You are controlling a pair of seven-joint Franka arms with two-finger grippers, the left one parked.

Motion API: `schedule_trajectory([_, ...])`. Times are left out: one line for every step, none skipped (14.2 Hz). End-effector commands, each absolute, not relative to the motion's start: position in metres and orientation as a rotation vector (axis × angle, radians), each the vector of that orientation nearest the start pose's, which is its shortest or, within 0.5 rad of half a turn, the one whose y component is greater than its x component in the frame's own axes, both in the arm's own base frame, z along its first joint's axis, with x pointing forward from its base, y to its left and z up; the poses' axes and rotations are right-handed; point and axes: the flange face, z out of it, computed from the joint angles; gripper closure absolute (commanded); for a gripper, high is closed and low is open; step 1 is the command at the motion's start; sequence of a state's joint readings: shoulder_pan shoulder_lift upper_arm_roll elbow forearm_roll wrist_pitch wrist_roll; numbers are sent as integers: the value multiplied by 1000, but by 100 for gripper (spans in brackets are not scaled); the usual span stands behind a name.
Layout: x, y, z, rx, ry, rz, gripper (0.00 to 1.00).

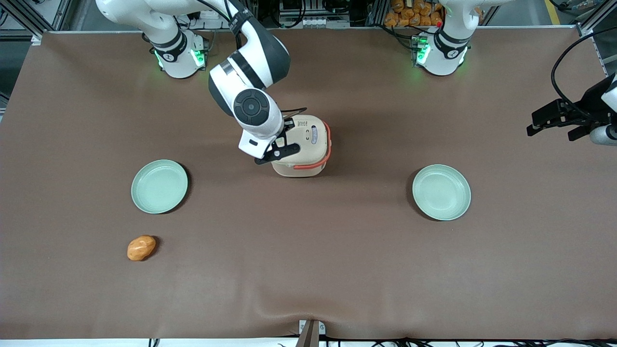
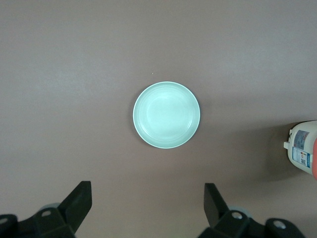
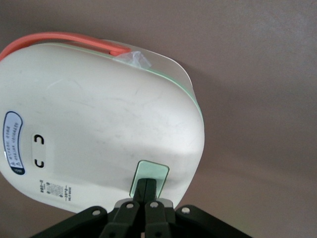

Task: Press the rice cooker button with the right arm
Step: 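Lower the closed right gripper and press down on the lid button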

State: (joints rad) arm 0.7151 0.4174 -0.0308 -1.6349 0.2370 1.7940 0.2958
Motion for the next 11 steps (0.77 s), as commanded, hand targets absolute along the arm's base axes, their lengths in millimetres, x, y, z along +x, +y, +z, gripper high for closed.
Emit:
schedule_trajectory([478, 423, 346, -2995, -443, 536, 100])
schedule_trajectory([478, 423, 342, -2997, -444, 547, 100])
schedule_trajectory([477, 422, 335, -3001, -441, 563, 100])
schedule_trajectory([477, 422, 333, -3002, -440, 566, 100])
schedule_trajectory([477, 422, 329, -3003, -438, 563, 100])
schedule_trajectory([478, 423, 328, -3003, -439, 558, 100])
schedule_trajectory([478, 423, 329, -3002, -439, 554, 100])
schedule_trajectory([478, 424, 335, -2999, -442, 546, 100])
schedule_trajectory([479, 424, 341, -2995, -441, 536, 100])
schedule_trajectory([482, 423, 352, -2987, -444, 512, 100])
schedule_trajectory([486, 422, 366, -2980, -443, 486, 95])
